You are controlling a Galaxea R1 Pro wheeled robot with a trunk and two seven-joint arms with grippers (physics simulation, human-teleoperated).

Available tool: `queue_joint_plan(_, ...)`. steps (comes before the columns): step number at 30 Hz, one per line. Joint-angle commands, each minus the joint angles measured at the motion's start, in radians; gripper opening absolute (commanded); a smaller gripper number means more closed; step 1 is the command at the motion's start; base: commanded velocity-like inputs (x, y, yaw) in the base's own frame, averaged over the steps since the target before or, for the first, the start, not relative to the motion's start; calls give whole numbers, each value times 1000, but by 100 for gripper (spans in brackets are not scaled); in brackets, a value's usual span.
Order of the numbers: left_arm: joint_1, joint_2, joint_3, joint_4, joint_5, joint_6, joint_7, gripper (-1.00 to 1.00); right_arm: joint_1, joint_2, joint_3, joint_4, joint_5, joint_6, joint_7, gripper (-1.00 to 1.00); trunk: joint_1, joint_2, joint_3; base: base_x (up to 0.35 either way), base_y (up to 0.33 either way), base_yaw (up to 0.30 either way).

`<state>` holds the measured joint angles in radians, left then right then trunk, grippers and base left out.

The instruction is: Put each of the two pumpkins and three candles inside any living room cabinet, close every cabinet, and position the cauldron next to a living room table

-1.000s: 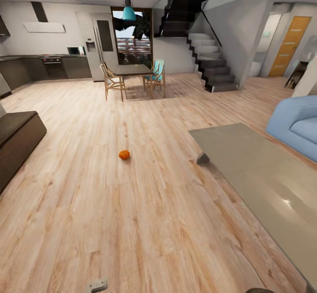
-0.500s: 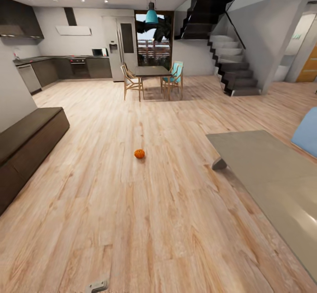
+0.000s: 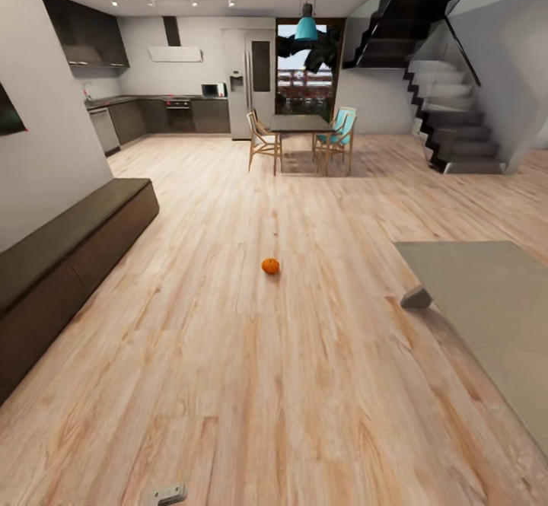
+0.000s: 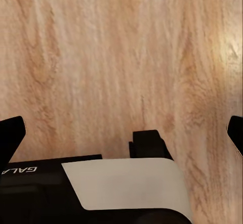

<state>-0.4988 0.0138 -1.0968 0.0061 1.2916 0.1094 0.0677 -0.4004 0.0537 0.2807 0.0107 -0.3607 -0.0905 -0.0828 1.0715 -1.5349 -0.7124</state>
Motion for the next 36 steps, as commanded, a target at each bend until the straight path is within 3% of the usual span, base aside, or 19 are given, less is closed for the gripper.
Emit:
queue_joint_plan(1, 0, 0, 0, 0, 0, 0, 0, 100, 0, 0, 0, 0, 0, 0, 0, 100, 0, 0, 0, 273, 69, 288)
queue_joint_plan(17, 1, 1, 0, 1, 0, 0, 0, 100, 0, 0, 0, 0, 0, 1, 4, 100, 0, 0, 0, 303, 86, 275)
queue_joint_plan(36, 3, 3, 0, 2, 0, 1, 0, 100, 0, -2, 5, -3, 3, 1, 7, 100, 0, 0, 0, 320, 25, 17)
